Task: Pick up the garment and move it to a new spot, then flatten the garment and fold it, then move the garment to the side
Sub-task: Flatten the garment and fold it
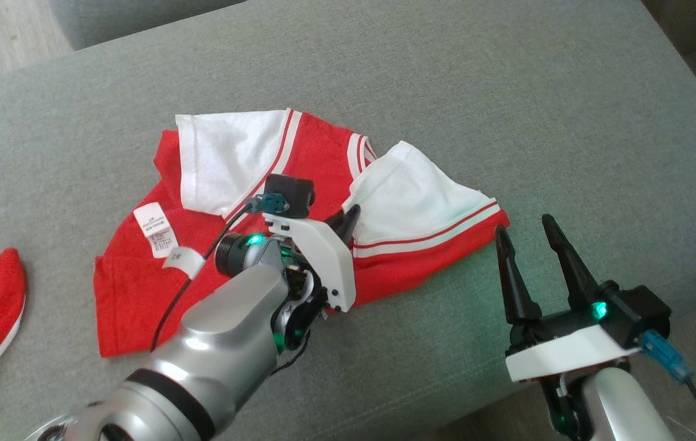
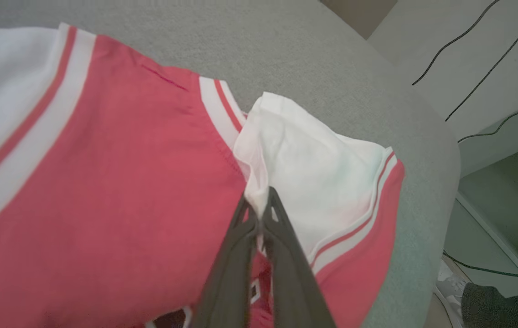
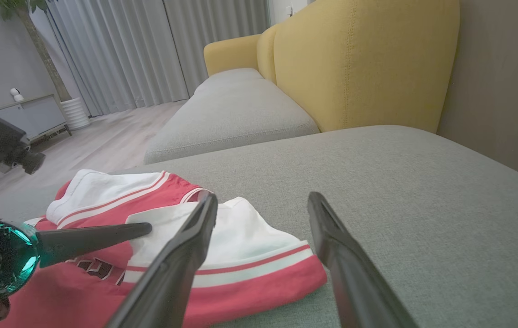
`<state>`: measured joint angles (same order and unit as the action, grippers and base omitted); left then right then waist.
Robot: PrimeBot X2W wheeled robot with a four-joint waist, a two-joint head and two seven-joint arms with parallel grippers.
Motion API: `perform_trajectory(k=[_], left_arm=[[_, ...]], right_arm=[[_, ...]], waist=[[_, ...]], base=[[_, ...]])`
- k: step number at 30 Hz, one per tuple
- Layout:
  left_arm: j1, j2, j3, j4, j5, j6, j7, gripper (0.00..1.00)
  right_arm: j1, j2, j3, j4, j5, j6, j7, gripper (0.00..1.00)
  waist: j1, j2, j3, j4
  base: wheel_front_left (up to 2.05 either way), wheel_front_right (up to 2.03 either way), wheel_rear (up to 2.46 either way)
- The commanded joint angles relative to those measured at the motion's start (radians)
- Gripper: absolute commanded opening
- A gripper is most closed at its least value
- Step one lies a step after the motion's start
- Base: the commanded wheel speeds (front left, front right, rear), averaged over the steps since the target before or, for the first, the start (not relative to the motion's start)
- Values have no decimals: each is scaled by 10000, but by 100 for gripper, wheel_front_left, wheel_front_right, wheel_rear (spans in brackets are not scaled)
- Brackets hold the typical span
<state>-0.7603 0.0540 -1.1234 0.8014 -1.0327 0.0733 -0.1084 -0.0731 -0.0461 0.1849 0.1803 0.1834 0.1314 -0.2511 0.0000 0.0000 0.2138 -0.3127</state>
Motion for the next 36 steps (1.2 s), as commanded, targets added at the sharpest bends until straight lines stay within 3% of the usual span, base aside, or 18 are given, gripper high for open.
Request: perform_trajectory(k=[1, 12, 22, 23, 24, 25, 31, 36], left_arm=[[-469, -27, 171, -211, -89, -59, -127, 0], [305, -36, -1245, -1722, 645, -468, -500, 0], [1959, -36, -1529, -1970, 1454, -721, -36, 0], [2043, -36, -1534, -1933, 1502, -746, -75, 15], [2134, -36, -1539, -1894, 1538, -775, -72, 47], [2245, -36, -1543, -1885, 1539, -836, -4, 100], [2626, -37, -1537, -2157, 1202, -945, 294, 100], [2497, 262, -690, -2512, 759, -349, -37, 100]], right_arm=[[-393, -41, 203, -269, 3, -7, -107, 100], [-78, -41, 16, -197, 13, -7, -107, 100], [28, -41, 59, -278, 41, -7, -107, 100], [27, -41, 65, -271, 29, -7, -107, 100], [29, -41, 71, -261, 15, -7, -107, 100], [36, -41, 74, -248, 4, -7, -107, 100], [121, -41, 61, -183, -44, -7, -107, 100], [260, -41, 39, -178, -56, -7, -107, 100]], waist=[[0, 0, -13, 6], [0, 0, -484, 231], [0, 0, -598, 487], [0, 0, -609, 495], [0, 0, -626, 500], [0, 0, -649, 503], [0, 0, -813, 526], [0, 0, -1002, 528]], base=[[0, 0, 0], [0, 0, 0], [0, 0, 0], [0, 0, 0], [0, 0, 0], [0, 0, 0], [0, 0, 0], [0, 0, 0]])
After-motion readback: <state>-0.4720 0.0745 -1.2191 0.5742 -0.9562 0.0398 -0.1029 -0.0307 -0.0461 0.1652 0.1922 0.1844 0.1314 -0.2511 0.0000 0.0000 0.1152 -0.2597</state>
